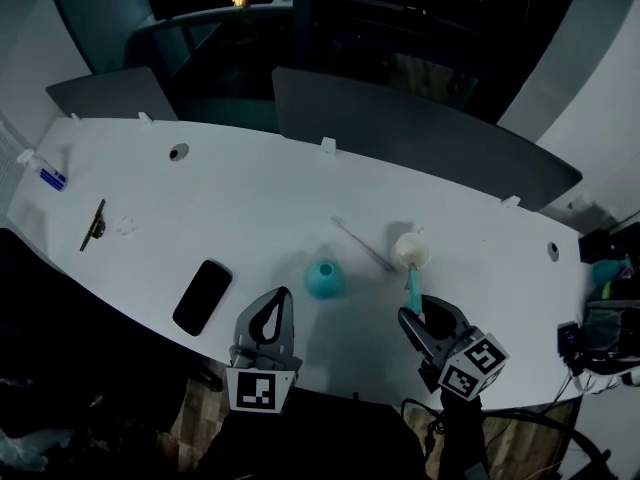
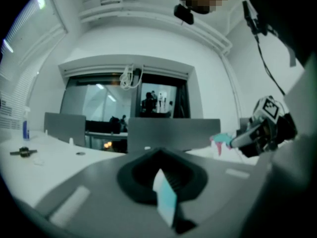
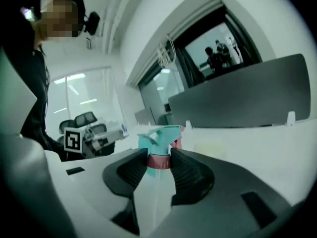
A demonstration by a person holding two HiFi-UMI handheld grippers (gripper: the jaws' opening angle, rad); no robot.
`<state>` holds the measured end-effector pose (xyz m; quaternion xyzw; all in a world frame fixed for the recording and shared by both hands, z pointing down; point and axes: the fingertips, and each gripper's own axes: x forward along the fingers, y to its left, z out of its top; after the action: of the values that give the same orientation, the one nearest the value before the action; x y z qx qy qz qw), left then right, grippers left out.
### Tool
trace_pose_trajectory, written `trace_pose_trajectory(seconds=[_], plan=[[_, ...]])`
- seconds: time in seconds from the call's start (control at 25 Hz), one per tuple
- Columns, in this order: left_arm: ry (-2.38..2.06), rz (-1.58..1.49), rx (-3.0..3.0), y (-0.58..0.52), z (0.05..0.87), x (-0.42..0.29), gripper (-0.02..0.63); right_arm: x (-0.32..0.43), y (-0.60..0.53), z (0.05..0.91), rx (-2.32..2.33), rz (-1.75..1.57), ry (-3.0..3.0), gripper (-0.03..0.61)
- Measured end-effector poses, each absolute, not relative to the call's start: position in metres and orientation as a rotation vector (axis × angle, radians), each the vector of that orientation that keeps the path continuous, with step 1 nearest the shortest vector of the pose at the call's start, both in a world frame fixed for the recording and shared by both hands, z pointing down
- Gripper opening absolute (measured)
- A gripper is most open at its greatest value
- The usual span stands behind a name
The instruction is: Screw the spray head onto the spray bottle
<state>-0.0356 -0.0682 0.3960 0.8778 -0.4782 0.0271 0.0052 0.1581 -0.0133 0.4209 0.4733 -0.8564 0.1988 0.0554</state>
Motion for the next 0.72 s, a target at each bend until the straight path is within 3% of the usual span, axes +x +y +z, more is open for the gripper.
trace_pose_trajectory(seconds=[0.28,0.72], plan=[[-1.491,0.125,2.747,-0.059,0.4,-0.037,0.005,0.125,-0.024,0.358,1.701,0.167,-2.793,0.149],[-1.092,-0.022,2.871,-0.065,0.342,0.0,0.005,0.036,0.008,0.352,1.109,-0.002,-2.921,0.149]])
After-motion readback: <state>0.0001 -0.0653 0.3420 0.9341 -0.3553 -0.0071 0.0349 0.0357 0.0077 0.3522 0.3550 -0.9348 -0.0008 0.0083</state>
